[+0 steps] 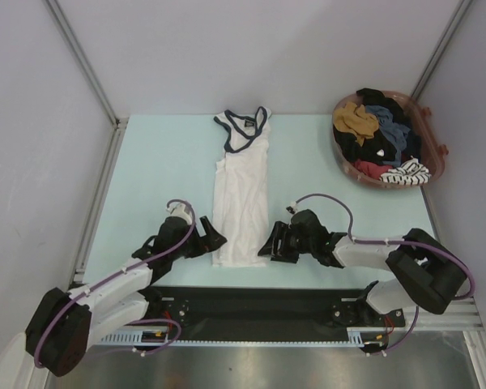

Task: Fold and stack the tank tops

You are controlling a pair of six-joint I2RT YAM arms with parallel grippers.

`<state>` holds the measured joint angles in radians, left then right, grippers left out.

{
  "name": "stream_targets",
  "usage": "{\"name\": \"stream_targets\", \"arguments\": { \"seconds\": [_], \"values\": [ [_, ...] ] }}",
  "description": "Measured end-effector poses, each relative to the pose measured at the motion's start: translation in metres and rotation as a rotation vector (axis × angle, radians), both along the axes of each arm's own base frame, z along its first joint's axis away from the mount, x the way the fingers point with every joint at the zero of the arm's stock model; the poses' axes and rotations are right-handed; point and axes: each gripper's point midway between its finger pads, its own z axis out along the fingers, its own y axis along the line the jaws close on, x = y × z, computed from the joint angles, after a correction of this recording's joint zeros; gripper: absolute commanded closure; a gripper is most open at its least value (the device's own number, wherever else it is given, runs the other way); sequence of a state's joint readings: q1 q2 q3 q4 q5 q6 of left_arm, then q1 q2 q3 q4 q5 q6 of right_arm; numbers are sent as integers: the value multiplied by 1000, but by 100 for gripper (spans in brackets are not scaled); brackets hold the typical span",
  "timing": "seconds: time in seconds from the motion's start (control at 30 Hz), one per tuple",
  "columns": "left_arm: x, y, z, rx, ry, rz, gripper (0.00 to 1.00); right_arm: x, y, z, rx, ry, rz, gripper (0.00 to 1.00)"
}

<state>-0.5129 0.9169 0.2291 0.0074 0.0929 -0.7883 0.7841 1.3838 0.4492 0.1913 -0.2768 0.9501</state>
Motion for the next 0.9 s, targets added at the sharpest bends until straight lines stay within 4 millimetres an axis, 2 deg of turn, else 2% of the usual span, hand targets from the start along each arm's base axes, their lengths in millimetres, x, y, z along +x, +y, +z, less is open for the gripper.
{"name": "stream_targets", "arguments": {
  "seconds": [0.07,0.17,0.2,0.27,0.4,0.63,0.73,0.8,0.9],
  "values": [
    [0,-6,-1,-15,5,-6,11,1,5,-2,14,7,-5,47],
    [0,-13,-1,-37,10,-19,18,0,9,-7,17,21,-12,70],
    [-1,-14,-1,-43,13,-20,18,0,9,-9,12,27,-14,84],
    [-3,-16,-2,-50,14,-24,18,-3,7,-13,4,40,-17,93],
    [-9,-17,-2,-52,17,-36,19,-6,8,-14,-2,43,-19,99],
    [-23,-17,-6,-53,54,-49,27,-10,7,-10,-6,26,-18,99],
    [-28,-15,-9,-58,63,-50,35,-10,5,-10,-12,22,-25,99],
    [-31,-15,-11,-69,71,-48,44,-11,3,-12,-21,25,-29,99],
    [-37,-15,-14,-78,86,-52,47,-12,1,-13,-30,29,-31,99]
  ]
}}
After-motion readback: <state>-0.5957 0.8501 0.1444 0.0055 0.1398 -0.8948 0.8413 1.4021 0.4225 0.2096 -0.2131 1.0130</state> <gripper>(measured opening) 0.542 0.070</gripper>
